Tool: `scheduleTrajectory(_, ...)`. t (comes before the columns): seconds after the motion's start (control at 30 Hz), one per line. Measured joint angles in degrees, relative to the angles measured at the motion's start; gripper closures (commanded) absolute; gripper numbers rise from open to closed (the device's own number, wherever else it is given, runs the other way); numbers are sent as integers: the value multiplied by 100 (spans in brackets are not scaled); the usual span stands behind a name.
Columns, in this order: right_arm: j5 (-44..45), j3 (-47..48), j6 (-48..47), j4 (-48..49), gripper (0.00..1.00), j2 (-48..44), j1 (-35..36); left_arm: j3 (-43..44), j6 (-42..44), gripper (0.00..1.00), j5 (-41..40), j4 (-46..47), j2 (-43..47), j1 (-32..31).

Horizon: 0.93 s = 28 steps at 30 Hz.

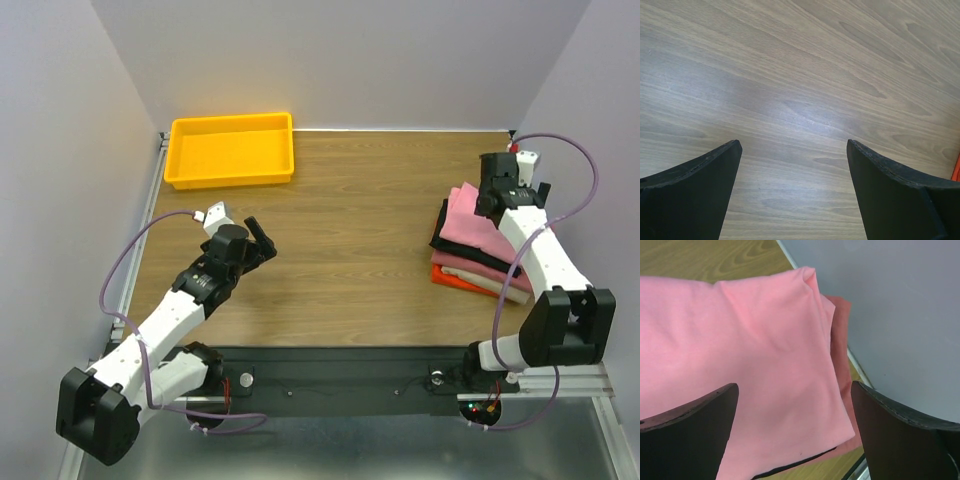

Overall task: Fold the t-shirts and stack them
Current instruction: Neatly place the folded tshirt to the corner

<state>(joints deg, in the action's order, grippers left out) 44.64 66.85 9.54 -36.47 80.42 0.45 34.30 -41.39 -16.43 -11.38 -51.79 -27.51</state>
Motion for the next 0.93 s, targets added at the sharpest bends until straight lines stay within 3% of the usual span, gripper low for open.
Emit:
scheduleTrajectory(0.33, -2035, -15, 557, 190, 0, -966, 0, 2, -55, 1, -61, -63, 162, 0)
scheduleTrajectory(0.67, -4865, -2059, 1311, 1847, 0, -2557, 0, 476, -284, 1, -365, -688, 688, 0)
scheduleTrajectory(0.93, -5635, -2870, 1626, 2533, 0, -3176, 0, 756, -455, 1, -833, -1056, 1167, 0)
